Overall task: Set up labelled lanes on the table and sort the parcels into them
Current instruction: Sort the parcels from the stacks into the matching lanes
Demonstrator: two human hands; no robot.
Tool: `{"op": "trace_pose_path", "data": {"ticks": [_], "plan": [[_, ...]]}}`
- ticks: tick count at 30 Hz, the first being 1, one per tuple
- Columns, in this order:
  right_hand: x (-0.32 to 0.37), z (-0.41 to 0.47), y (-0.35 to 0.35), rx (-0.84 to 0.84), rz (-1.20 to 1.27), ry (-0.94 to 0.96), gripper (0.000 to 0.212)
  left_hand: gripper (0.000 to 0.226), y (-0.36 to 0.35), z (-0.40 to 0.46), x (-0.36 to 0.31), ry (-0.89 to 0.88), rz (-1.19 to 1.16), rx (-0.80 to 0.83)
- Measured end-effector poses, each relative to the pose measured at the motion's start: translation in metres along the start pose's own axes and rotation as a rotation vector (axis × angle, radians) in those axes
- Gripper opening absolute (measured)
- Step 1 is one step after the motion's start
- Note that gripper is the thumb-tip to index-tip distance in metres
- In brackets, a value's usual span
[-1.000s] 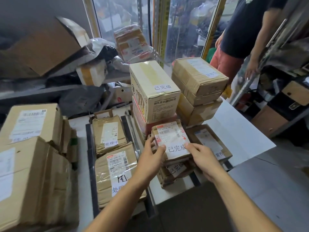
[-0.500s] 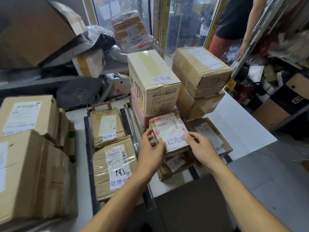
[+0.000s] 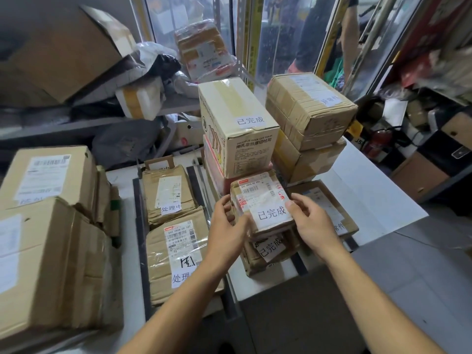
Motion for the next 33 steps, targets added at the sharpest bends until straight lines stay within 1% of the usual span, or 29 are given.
{"op": "trace_pose_path", "data": {"ticks": [2,5,7,9,11,14,19,26,28,30,33], "plan": [[0.01,-0.003,0.001,-0.045,-0.052,0.056,0.051,0.058,0.007,0.0,-0.004,-0.031,0.029,-0.018],[0.029,-0.009,-0.003,-0.076,-0.139,0.133,0.051,0.051,0.018,0.0,-0.013,-0.095,0.056,-0.034],[0.045,-0.016,-0.01,-0.127,-0.2,0.225,0.049,0.049,0.029,0.001,-0.021,-0.131,0.089,-0.059],[0.063,-0.023,-0.02,-0.158,-0.218,0.325,0.047,0.05,0.042,0.001,-0.029,-0.167,0.129,-0.087],[0.082,-0.03,-0.034,-0.153,-0.21,0.399,0.047,0.05,0.058,-0.002,-0.038,-0.217,0.164,-0.113],[0.115,-0.04,-0.058,-0.109,-0.146,0.494,0.047,0.044,0.087,-0.012,-0.056,-0.292,0.213,-0.166],[0.173,-0.06,-0.108,-0.008,-0.062,0.629,0.049,0.043,0.153,-0.034,-0.082,-0.354,0.26,-0.26],[0.254,-0.109,-0.209,0.149,-0.07,0.798,0.054,0.037,0.286,-0.084,-0.089,-0.455,0.264,-0.418],[0.275,-0.128,-0.244,0.203,-0.07,0.827,0.049,0.035,0.331,-0.1,-0.085,-0.454,0.278,-0.462],[0.296,-0.148,-0.281,0.252,-0.093,0.841,0.05,0.034,0.377,-0.114,-0.077,-0.435,0.295,-0.504],[0.322,-0.182,-0.34,0.31,-0.113,0.866,0.053,0.039,0.445,-0.133,-0.054,-0.344,0.302,-0.586]]}}
Point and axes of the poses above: each hand's wrist, its own z-axis towards the middle knuckle, its own y-axis out of the back of the hand, x = y × z, the point moved 2 cm from there along z, towards the middle knuckle
